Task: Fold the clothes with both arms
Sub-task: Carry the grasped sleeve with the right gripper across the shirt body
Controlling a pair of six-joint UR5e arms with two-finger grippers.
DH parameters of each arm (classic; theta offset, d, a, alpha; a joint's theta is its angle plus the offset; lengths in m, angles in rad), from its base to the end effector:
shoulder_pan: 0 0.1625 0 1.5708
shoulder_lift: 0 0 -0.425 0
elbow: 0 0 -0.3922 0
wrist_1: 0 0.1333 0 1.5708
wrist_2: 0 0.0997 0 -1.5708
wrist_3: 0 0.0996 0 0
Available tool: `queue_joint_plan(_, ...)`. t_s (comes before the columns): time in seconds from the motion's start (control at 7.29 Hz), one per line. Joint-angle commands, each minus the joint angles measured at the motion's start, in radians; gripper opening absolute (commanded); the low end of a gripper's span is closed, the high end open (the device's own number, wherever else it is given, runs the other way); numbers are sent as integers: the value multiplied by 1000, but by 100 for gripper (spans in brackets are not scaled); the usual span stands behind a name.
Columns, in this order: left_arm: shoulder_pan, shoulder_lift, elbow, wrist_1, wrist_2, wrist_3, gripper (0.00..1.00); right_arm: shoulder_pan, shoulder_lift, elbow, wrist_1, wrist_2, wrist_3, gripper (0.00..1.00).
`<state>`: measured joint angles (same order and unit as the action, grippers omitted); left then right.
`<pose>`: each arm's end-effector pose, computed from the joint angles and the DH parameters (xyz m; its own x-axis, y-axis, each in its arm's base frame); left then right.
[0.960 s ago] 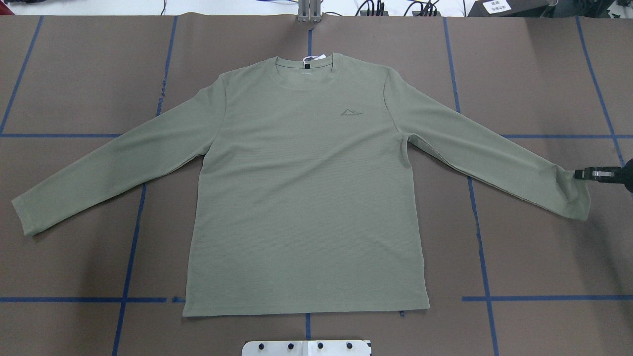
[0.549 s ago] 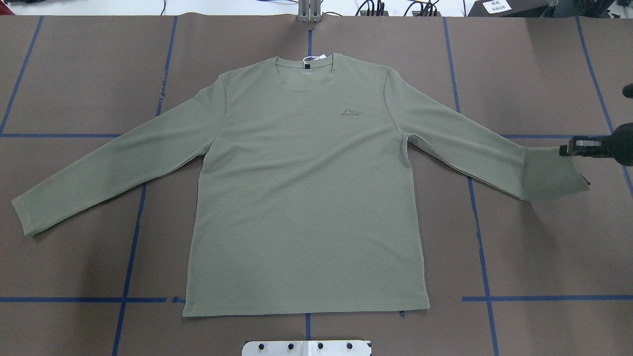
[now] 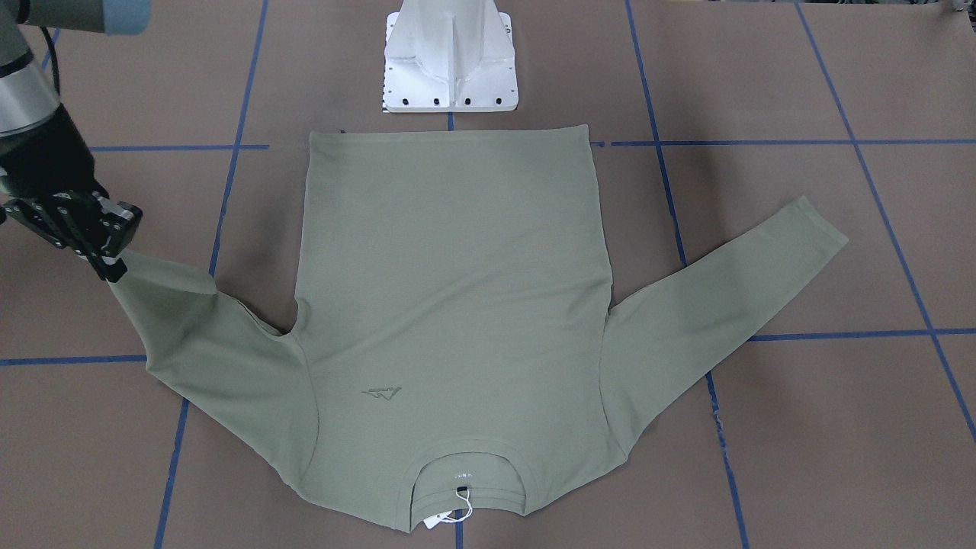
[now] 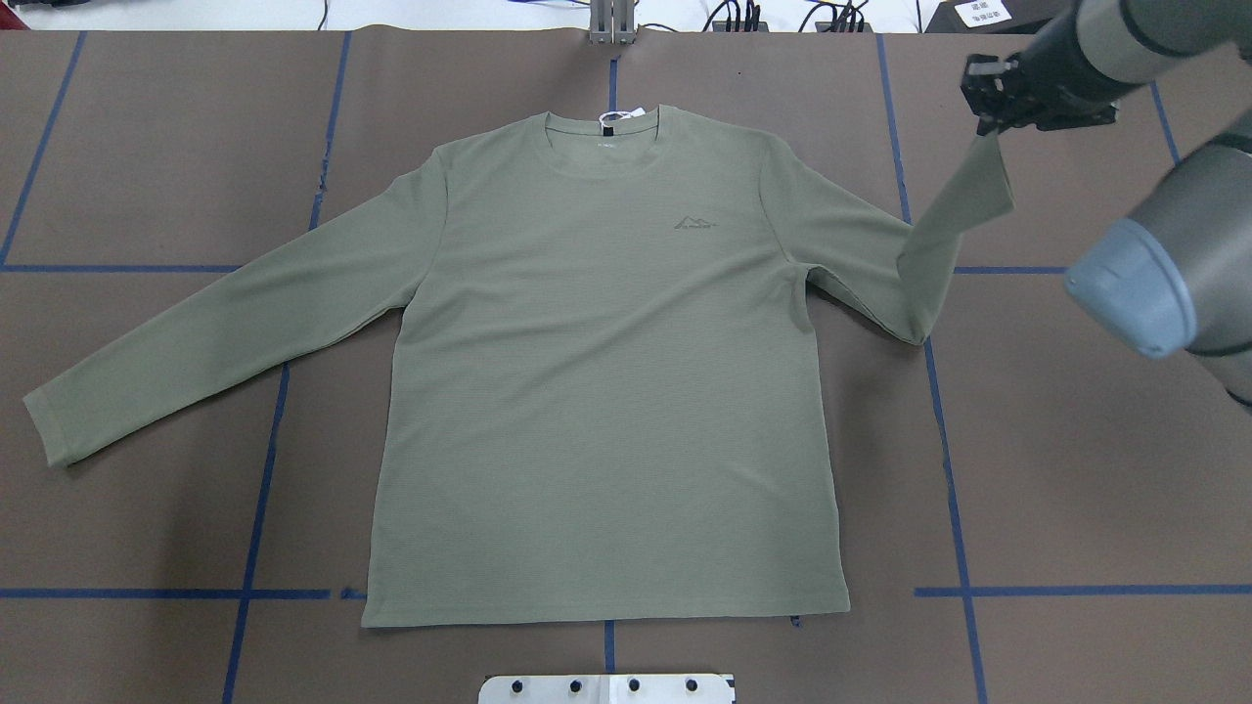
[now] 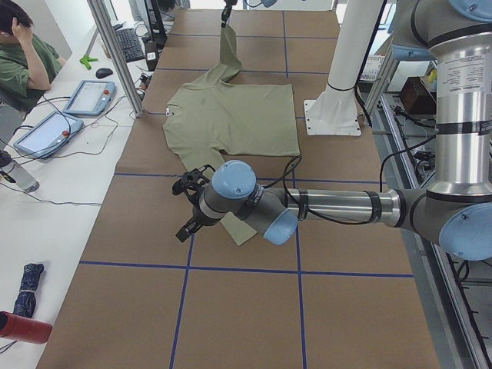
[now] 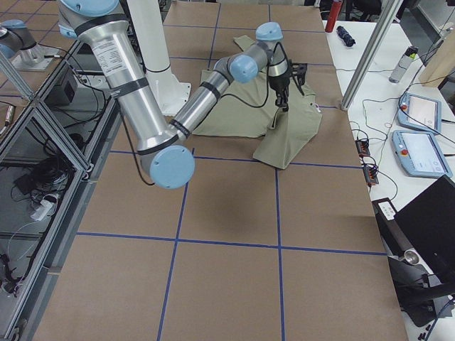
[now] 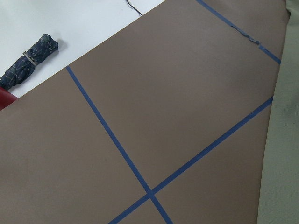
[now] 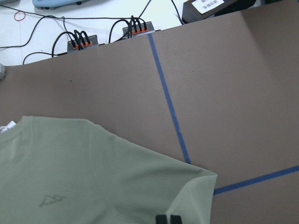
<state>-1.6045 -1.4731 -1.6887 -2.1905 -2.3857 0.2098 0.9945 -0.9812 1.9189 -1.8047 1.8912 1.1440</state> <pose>-0.0767 -0.4691 0.5728 0.6905 0.5691 -0.4465 -0.1194 0.6985 0.7056 -0.2445 -0.5633 0.2071 0.6616 0.2971 0.6885 -0.4514 0.8910 0.0493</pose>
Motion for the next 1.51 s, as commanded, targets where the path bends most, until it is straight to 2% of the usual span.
queue_joint_plan(0.0, 0, -1, 1, 0, 0, -1, 100, -142, 441, -402, -69, -198, 264, 0)
queue_joint_plan(0.14, 0, -1, 0, 0, 0, -1, 100, -207, 611, -652, 30, -307, 395, 0)
queue_joint_plan(0.27, 0, -1, 0, 0, 0, -1, 100, -293, 660, -804, 171, -446, 452, 0)
queue_joint_plan(0.41, 0, -3, 0, 0, 0, -1, 100, -368, 665, -871, 294, -592, 492, 0)
queue_joint_plan(0.55, 0, -3, 1, 0, 0, -1, 100, -426, 671, -885, 306, -642, 502, 0)
queue_joint_plan(0.69, 0, -3, 0, 0, 0, -1, 100, -466, 702, -912, 306, -659, 519, 0)
queue_joint_plan(0.96, 0, -3, -2, 0, 0, -1, 100, -493, 855, -1058, 306, -667, 579, 0)
queue_joint_plan(1.23, 0, -3, 0, 0, 0, -1, 100, -520, 875, -1064, 312, -667, 580, 1)
queue_joint_plan(1.37, 0, -3, 0, 0, 0, -1, 100, -534, 875, -1066, 317, -669, 580, 24)
